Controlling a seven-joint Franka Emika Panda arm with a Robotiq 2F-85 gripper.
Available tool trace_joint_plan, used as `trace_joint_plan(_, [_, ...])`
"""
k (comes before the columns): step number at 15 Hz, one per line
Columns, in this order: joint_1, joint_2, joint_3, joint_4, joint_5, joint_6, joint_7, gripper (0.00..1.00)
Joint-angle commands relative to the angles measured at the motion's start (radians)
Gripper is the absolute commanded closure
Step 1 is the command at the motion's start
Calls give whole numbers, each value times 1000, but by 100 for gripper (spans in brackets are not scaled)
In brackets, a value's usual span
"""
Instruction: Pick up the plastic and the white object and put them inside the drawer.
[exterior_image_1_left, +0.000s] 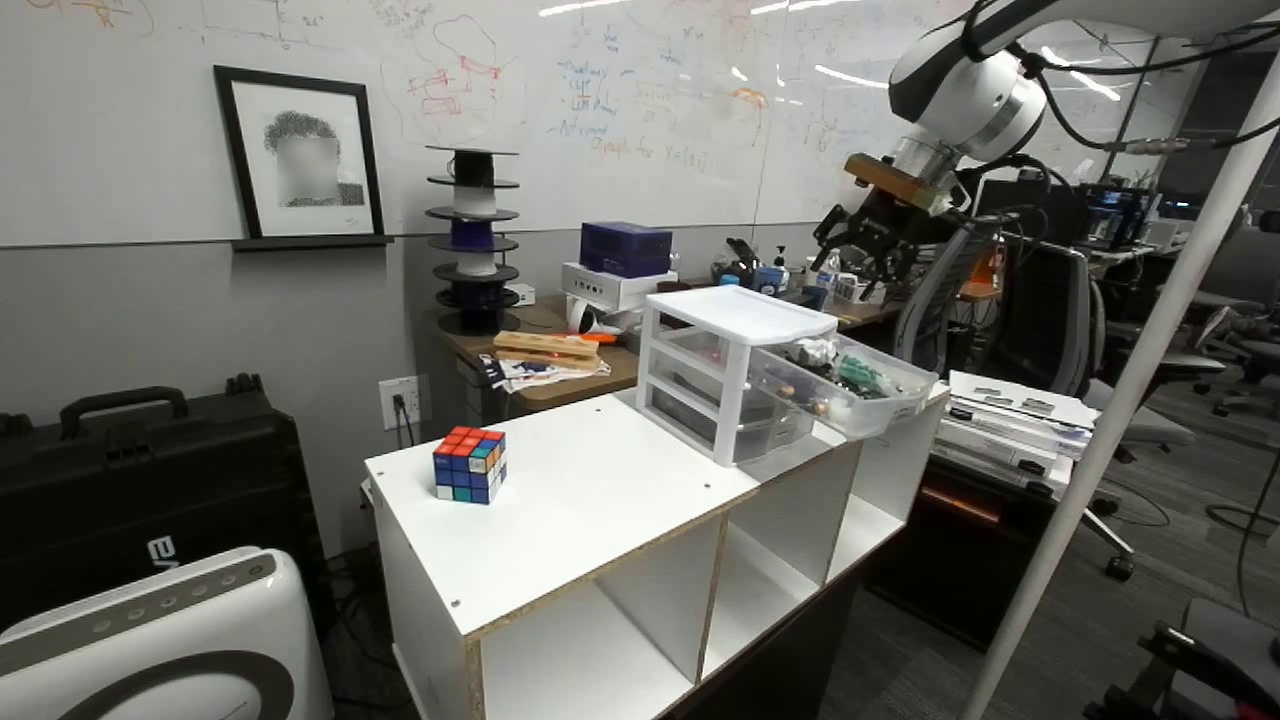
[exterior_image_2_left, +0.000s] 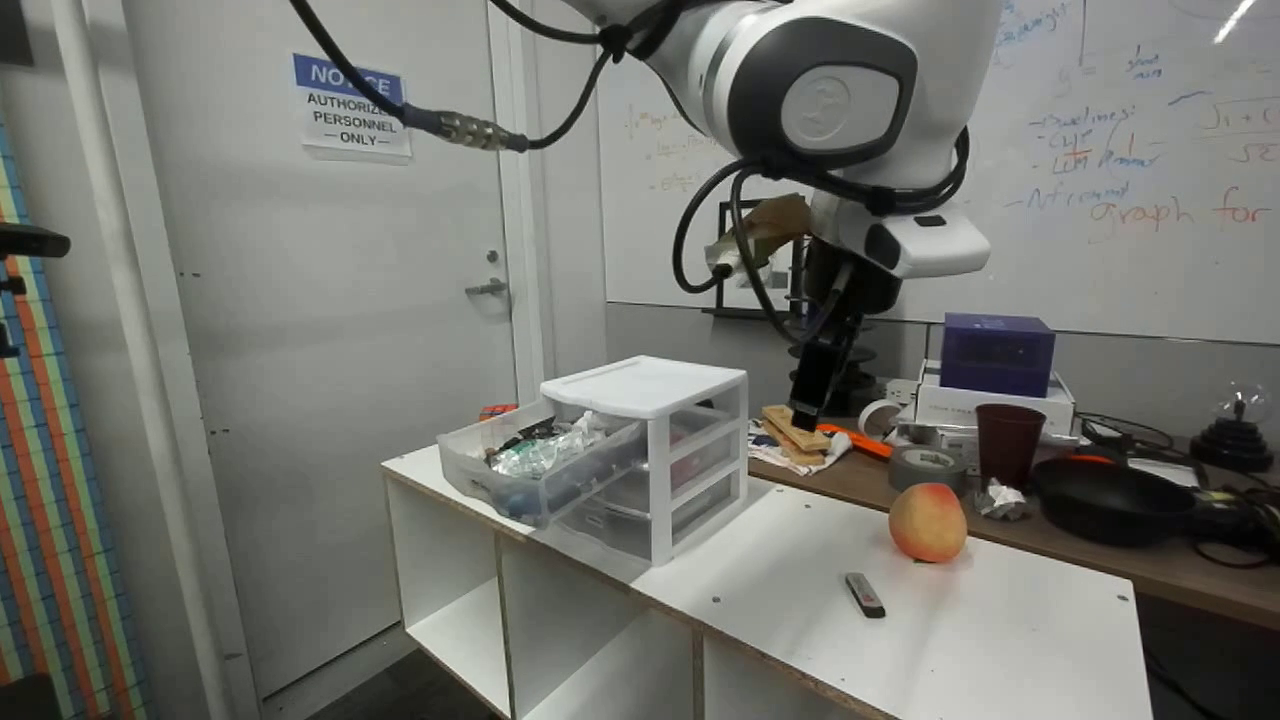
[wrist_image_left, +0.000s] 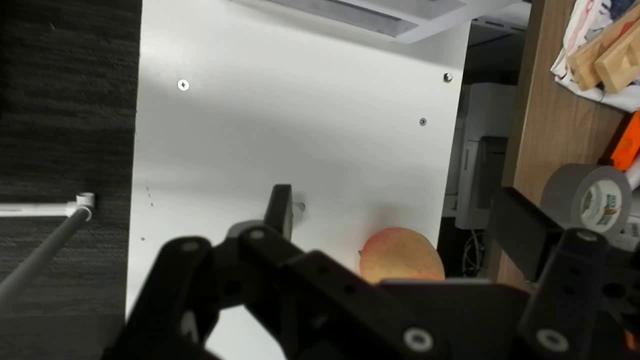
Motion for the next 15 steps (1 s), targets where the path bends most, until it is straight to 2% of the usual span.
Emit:
trace_joint_plan(1, [14, -8, -14, -22, 17, -8, 165, 0])
trace_joint_plan(6, [-12, -45, -13, -122, 36, 5, 248, 0])
trace_joint_plan(8, [-26, -54, -10, -144, 32, 19, 183, 0])
trace_joint_plan(10, [22, -113, -33, -182, -83, 42, 126, 0])
trace_joint_plan(15, [137, -312, -28, -278, -283, 43, 126, 0])
